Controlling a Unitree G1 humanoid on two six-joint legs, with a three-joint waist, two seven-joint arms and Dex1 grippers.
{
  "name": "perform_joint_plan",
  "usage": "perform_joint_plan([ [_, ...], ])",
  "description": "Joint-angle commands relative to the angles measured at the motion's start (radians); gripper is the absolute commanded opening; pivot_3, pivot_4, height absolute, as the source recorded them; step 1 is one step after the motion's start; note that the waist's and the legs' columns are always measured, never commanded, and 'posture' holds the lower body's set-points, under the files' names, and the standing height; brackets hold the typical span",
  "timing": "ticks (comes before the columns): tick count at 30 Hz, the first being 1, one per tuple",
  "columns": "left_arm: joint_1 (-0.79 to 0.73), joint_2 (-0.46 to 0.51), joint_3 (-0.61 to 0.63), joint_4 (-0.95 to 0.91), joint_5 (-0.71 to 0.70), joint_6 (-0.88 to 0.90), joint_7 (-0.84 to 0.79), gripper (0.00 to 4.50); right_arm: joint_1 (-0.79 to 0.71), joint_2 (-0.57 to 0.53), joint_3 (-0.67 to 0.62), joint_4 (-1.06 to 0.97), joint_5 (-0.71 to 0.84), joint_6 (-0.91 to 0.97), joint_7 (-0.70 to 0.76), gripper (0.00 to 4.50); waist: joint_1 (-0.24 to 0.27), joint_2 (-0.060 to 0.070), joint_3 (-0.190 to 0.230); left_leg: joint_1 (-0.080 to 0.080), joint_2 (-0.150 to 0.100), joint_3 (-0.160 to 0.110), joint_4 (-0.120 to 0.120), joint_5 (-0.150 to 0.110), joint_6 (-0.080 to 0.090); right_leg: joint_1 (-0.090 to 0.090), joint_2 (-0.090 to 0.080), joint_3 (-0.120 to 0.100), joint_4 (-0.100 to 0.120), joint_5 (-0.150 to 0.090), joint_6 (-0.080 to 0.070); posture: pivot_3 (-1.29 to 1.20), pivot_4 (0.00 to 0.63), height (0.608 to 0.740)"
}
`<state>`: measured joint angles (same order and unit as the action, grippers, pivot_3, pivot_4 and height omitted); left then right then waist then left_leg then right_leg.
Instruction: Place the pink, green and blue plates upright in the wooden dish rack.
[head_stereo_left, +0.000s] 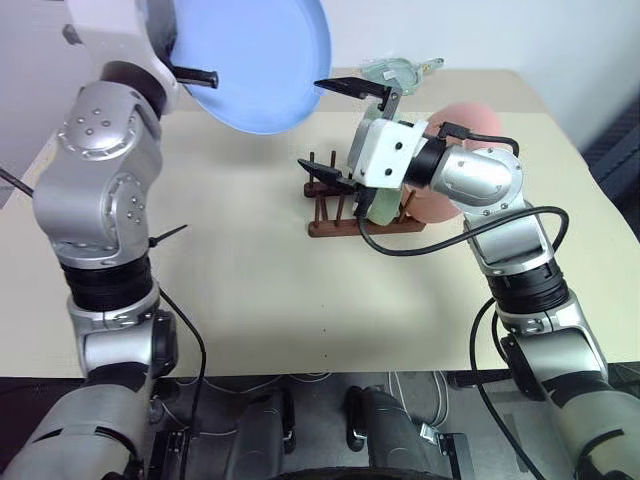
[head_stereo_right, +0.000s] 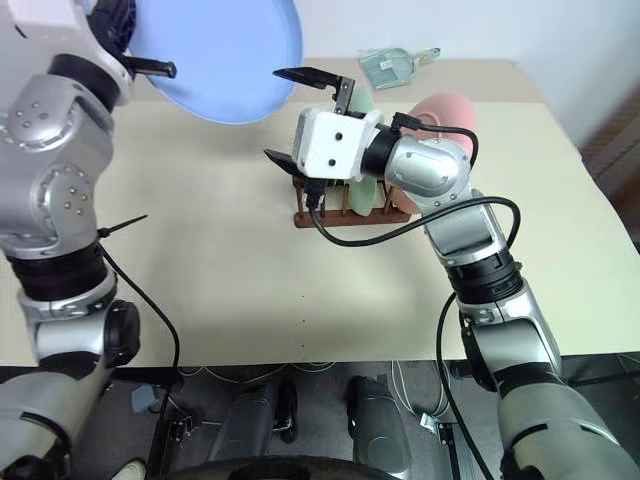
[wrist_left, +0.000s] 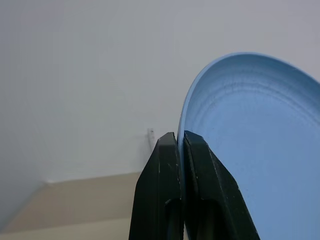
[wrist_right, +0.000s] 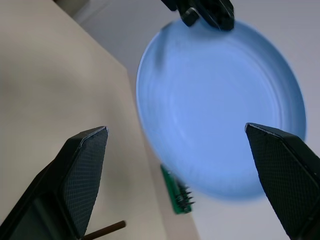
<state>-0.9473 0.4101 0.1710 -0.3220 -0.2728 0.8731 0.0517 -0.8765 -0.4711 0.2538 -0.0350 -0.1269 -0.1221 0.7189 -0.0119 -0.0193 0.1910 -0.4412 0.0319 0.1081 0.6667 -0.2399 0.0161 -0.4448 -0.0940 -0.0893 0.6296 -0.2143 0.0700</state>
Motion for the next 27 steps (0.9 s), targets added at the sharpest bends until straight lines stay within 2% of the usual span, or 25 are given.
perform_joint_plan([
  [1,-0.037,-0.027,0.001,-0.077,0.003,0.069,0.027,0.03,-0.036,0.022,0.013,0.005,-0.044,-0.05,-0.029,4.5,0.0,0.0,0.0,0.0,0.0,0.0,0.0,0.0,0.0,0.0,0.0,0.0,0.0,0.0,0.0,0.0,0.15,0.74],
  [5,-0.046,-0.097,0.023,-0.131,-0.02,0.157,0.051,0.03,-0.055,0.059,0.041,0.058,-0.093,-0.084,-0.054,4.5,-0.001,0.0,0.0,0.0,0.0,0.0,0.001,0.0,0.0,0.0,0.0,0.0,0.001,0.0,0.0,0.0,0.15,0.74],
  [9,-0.049,-0.118,0.031,-0.157,-0.017,0.203,0.055,0.03,-0.073,0.069,0.059,0.124,-0.161,-0.133,-0.095,4.5,-0.001,0.0,0.0,0.0,0.0,-0.001,0.001,0.001,-0.001,0.0,0.0,0.0,0.001,0.0,0.0,0.0,0.15,0.74],
  [12,-0.048,-0.12,0.05,-0.185,-0.025,0.238,0.051,0.0,-0.07,0.079,0.063,0.14,-0.171,-0.149,-0.104,3.61,-0.001,0.0,0.0,0.0,0.0,-0.001,0.001,0.001,-0.002,0.0,0.001,0.0,0.001,0.0,0.0,0.0,0.15,0.74],
  [19,-0.056,-0.127,0.067,-0.186,-0.021,0.242,0.043,0.0,-0.068,0.081,0.056,0.138,-0.174,-0.169,-0.104,0.02,0.0,0.0,0.0,0.0,0.0,-0.002,0.001,0.002,-0.002,0.0,0.001,0.0,0.001,0.0,0.0,0.0,0.15,0.74],
  [23,-0.064,-0.152,0.085,-0.177,-0.035,0.224,0.037,0.0,-0.064,0.079,0.055,0.13,-0.173,-0.172,-0.103,0.02,-0.001,0.0,0.0,0.0,0.0,-0.002,0.001,0.002,-0.002,0.001,0.0,0.0,0.001,0.0,0.0,0.0,0.15,0.74],
  [26,-0.091,-0.234,0.191,-0.176,-0.105,0.175,0.049,1.01,-0.057,0.078,0.055,0.118,-0.173,-0.172,-0.104,0.0,0.0,0.0,0.0,0.001,0.0,-0.002,0.001,0.002,-0.002,0.001,0.001,0.0,0.001,0.0,0.0,0.0,0.15,0.74],
  [27,-0.106,-0.248,0.23,-0.167,-0.118,0.148,0.059,1.5,-0.055,0.079,0.054,0.116,-0.17,-0.17,-0.102,0.0,0.0,0.0,0.0,0.0,0.0,-0.002,0.001,0.002,-0.002,0.001,0.001,0.0,0.001,0.0,0.0,0.0,0.15,0.74],
])
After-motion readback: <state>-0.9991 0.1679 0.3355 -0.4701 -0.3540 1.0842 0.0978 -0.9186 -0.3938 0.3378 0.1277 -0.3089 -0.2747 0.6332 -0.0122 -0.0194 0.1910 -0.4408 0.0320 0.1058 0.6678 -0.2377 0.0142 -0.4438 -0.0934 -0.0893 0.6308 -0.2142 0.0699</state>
